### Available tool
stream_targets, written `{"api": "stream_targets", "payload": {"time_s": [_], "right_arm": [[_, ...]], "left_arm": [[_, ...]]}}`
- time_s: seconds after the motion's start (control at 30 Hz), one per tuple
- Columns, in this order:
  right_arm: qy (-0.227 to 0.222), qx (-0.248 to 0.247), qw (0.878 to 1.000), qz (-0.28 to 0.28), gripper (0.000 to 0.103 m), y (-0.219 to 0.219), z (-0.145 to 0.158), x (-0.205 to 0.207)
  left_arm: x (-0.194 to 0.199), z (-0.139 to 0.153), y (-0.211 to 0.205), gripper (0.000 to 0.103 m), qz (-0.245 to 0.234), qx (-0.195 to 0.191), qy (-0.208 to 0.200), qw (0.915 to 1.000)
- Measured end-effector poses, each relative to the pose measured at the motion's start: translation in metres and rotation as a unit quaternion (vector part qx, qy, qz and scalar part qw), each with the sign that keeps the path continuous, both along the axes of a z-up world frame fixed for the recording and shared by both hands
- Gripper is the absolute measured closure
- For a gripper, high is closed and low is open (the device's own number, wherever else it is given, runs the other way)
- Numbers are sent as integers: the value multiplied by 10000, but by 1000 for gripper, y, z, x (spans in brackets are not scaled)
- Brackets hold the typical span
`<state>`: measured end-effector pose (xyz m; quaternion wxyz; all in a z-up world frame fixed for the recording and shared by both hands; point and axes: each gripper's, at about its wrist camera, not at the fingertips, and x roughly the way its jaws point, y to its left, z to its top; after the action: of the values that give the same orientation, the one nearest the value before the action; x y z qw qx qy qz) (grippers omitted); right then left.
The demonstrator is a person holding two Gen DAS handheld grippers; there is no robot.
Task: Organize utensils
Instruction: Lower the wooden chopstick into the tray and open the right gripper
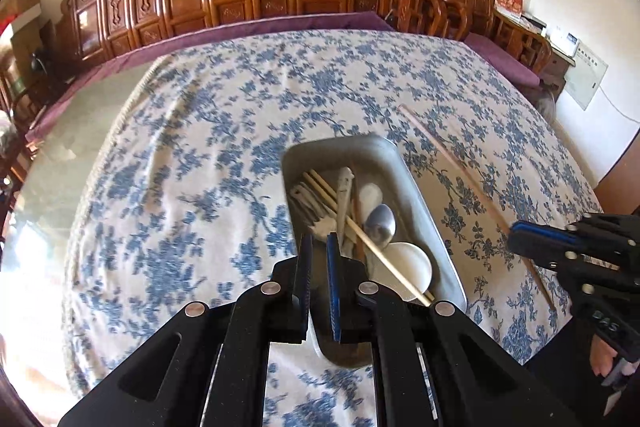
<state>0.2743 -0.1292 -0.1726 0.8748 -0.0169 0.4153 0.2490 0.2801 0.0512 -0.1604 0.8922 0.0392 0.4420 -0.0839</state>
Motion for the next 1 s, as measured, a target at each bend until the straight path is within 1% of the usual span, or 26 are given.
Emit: {"api": "stream_targets", "payload": {"time_s": [0.07,0.13,0.2,0.23,0.33,0.4,0.47,0.5,0.6,0.8,1.0], "right_arm": [[43,-1,10000,23,97,8,-2,4],[87,-1,10000,34,97,14,-4,8],[152,2,9999,28,97,20,-6,14],[181,7,9998,24,97,22,-7,16],[323,29,9995,-11,97,30,-12,27],[395,37,9992,-24,97,35,-15,32],[486,12,9988,-33,97,42,-20,39],[540,-3,9985,-43,97,46,-22,43],[653,-63,9978,-15,97,57,-30,47],[867,-197,9960,-54,97,74,-44,55],[1081,-37,9937,-294,97,78,-55,64]], "left_arm": [[-3,4,6,96,21,11,-32,10000],[-6,7,13,91,58,2,-53,10000],[-9,9,18,83,82,-12,-87,9999],[-9,9,21,82,96,-20,-90,9999],[-11,8,29,67,139,-60,-86,9998],[-13,8,34,51,176,-68,-95,9998],[-14,7,40,40,250,-72,-123,9996],[-14,7,43,34,285,-78,-124,9995],[-15,4,50,23,375,-71,-131,9992],[-15,-6,59,22,465,-68,-41,9989],[-15,-10,63,22,483,-122,23,9988]]}}
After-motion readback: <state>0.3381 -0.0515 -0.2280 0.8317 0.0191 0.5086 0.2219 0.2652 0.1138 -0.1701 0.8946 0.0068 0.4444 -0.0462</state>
